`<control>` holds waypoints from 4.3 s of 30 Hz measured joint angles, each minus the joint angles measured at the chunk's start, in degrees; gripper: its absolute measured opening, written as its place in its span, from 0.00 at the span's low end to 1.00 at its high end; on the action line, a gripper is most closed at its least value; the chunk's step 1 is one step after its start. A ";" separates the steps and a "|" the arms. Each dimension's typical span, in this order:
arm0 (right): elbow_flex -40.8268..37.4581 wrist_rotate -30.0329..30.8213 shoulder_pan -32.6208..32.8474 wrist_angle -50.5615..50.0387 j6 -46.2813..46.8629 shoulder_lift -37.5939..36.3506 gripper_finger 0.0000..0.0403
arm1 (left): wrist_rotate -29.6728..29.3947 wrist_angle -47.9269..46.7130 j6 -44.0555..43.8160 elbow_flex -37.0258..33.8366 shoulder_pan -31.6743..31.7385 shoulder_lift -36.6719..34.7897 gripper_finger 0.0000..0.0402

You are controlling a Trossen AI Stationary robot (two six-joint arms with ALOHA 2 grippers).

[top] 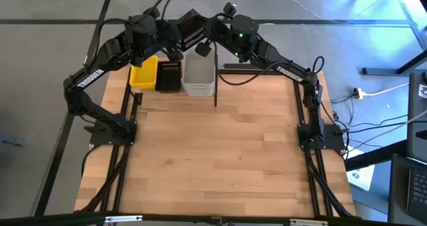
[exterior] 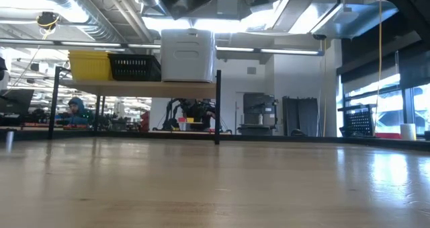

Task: Stack baskets on shelf by color
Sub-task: Stack the black bin on top of the other black bin on the shelf

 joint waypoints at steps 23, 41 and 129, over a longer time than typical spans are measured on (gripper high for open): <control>-0.02 -0.53 0.48 0.58 0.04 -0.02 0.15 | -3.96 -3.49 -2.20 -0.02 -0.03 0.07 0.00; 0.55 4.14 5.59 1.13 -13.48 -0.31 0.25 | -8.59 -27.03 -50.83 -0.07 0.19 -3.71 0.00; 0.48 14.93 8.76 4.15 -23.93 -0.31 0.25 | 8.96 -40.95 -81.20 -16.56 6.98 -1.36 0.11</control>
